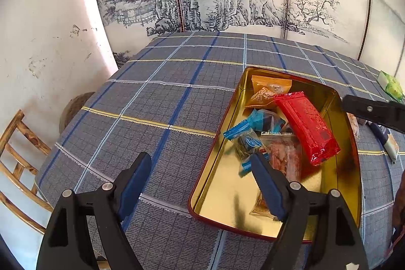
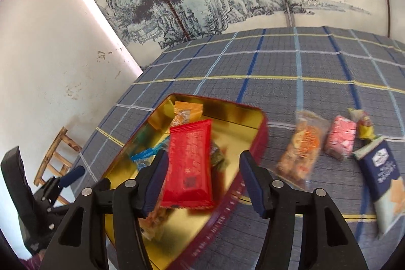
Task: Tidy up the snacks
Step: 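Carry the red wafer pack into the tin and open the right gripper, then grasp the clear twisted-dough snack bag with the left gripper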
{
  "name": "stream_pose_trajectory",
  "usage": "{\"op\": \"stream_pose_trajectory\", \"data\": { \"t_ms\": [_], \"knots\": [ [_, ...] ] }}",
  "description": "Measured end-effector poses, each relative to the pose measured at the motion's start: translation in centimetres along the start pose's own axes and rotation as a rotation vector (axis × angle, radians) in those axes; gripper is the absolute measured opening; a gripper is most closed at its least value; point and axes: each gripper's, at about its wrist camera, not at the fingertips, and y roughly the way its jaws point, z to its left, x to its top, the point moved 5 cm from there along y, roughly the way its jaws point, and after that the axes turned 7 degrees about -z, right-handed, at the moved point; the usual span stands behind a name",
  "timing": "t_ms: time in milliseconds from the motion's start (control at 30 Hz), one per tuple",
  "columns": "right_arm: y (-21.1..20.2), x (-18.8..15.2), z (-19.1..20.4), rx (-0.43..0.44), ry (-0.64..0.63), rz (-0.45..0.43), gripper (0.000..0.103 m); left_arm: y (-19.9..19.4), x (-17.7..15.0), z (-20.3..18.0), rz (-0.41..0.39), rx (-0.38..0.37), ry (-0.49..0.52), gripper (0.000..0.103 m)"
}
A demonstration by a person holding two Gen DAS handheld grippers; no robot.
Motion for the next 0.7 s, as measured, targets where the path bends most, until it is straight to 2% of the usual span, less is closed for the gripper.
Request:
{"op": "stream_pose_trajectory", "data": {
  "t_ms": [200, 367, 567, 700],
  "knots": [
    [-4.4, -0.7, -4.0, -0.095, -0.019, -0.061, 0.063, -1.2, 0.6, -1.2, -0.015, -0.006, 0.037, 0.08],
    [-8.5, -2.4, -10.5, -0.227, -0.002, -0.092, 0.063, -2.2, 1.3, -3.9, -0.006, -0.062, 0.101, 0.08],
    [-13.5, -4.7, -20.2, -0.378, 0.092, -0.116, 0.064, -3.3, 2.5, -9.5, 0.035, -0.218, 0.199, 0.08],
    [-16.3, -5.8, -25.1, -0.413, 0.163, -0.145, 0.064, -4.0, 3.8, -15.2, 0.061, -0.347, 0.292, 0.08]
  ]
}}
